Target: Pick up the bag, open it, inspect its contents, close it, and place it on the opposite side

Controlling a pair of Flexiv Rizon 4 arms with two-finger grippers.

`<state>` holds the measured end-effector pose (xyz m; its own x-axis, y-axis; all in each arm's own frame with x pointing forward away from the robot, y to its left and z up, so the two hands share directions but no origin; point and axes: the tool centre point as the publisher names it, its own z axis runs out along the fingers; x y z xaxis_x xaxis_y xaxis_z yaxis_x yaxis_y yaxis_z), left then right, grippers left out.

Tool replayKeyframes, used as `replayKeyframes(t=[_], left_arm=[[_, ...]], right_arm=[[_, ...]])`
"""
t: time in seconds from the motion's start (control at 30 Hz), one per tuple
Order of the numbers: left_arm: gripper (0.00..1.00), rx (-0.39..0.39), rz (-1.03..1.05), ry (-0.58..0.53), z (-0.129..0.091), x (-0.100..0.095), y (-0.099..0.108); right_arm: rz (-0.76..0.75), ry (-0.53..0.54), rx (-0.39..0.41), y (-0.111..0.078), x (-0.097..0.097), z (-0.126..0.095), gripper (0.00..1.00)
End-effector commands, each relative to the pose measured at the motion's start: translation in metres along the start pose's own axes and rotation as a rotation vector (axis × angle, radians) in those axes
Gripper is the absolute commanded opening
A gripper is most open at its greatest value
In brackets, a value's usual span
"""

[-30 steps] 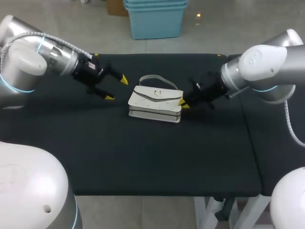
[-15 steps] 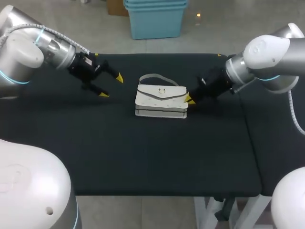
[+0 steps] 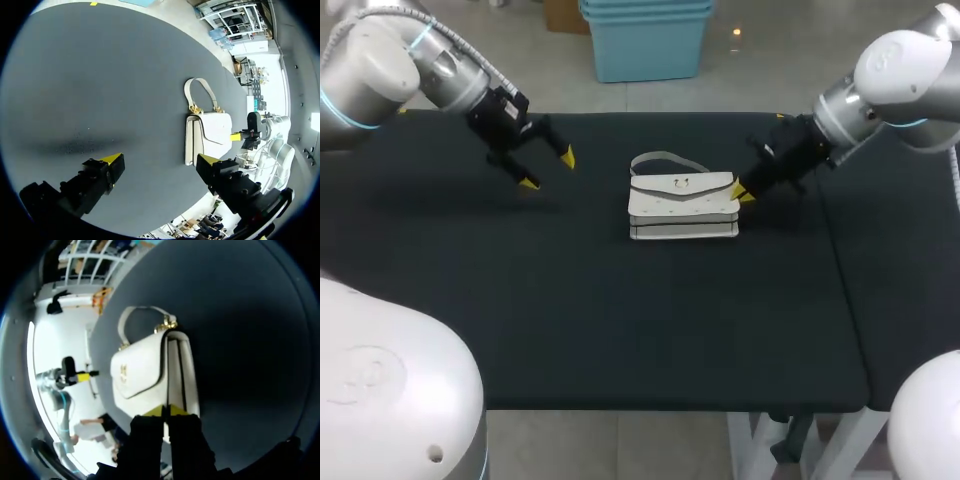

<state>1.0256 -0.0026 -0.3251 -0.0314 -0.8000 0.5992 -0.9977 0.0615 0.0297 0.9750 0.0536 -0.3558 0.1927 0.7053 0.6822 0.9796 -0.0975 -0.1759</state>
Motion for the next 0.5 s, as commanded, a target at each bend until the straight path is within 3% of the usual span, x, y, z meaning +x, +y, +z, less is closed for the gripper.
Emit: replayKeyframes(t=[0.03,0.5], left_arm=[[1.00,-0.023,0.000,0.003,0.0006,-0.0012,-0.0038],[1.00,-0.014,0.009,-0.023,0.0003,-0.0009,-0.0052]], right_arm=[[0.000,-0.001,0.013,0.0029,0.0003,0.0003,0.00],[-0.004,0.003,0.010,0.0043,0.0008,0.0001,0.00]])
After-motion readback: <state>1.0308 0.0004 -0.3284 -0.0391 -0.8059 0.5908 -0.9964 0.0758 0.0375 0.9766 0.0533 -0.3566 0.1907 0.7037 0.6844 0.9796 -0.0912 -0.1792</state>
